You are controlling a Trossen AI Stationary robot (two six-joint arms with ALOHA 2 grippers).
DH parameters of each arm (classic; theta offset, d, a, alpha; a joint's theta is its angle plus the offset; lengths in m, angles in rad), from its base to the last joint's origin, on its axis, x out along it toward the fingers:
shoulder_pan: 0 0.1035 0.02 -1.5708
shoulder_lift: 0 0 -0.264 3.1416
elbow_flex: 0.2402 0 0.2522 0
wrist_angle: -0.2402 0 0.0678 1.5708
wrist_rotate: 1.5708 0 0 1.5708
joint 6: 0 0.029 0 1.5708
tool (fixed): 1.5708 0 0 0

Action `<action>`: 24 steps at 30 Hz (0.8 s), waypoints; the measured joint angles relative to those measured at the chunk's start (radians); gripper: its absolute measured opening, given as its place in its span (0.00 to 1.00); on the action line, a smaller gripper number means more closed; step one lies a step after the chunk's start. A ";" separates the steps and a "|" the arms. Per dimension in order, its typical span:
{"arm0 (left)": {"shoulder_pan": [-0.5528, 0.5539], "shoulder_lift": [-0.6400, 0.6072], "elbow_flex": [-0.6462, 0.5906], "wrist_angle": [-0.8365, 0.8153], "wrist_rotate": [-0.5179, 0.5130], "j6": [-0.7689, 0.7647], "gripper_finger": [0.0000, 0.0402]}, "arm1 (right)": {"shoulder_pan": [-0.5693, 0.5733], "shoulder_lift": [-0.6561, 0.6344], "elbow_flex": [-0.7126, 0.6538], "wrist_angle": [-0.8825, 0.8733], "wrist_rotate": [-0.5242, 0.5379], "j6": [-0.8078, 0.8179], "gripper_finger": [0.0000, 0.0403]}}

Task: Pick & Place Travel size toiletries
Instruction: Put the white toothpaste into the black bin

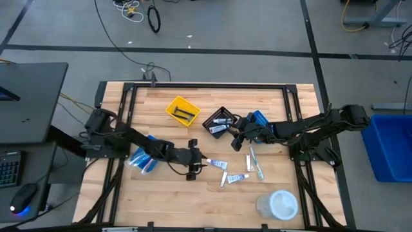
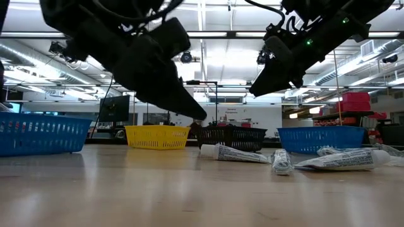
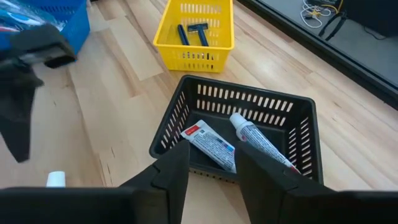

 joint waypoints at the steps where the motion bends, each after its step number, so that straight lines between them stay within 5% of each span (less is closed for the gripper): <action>1: 0.010 0.010 0.006 0.002 0.023 0.005 0.39 | 0.000 0.000 0.000 0.000 0.000 0.000 0.33; 24: 0.068 0.168 0.014 0.114 0.130 0.052 0.39 | 0.000 0.000 0.000 0.000 0.000 0.000 0.32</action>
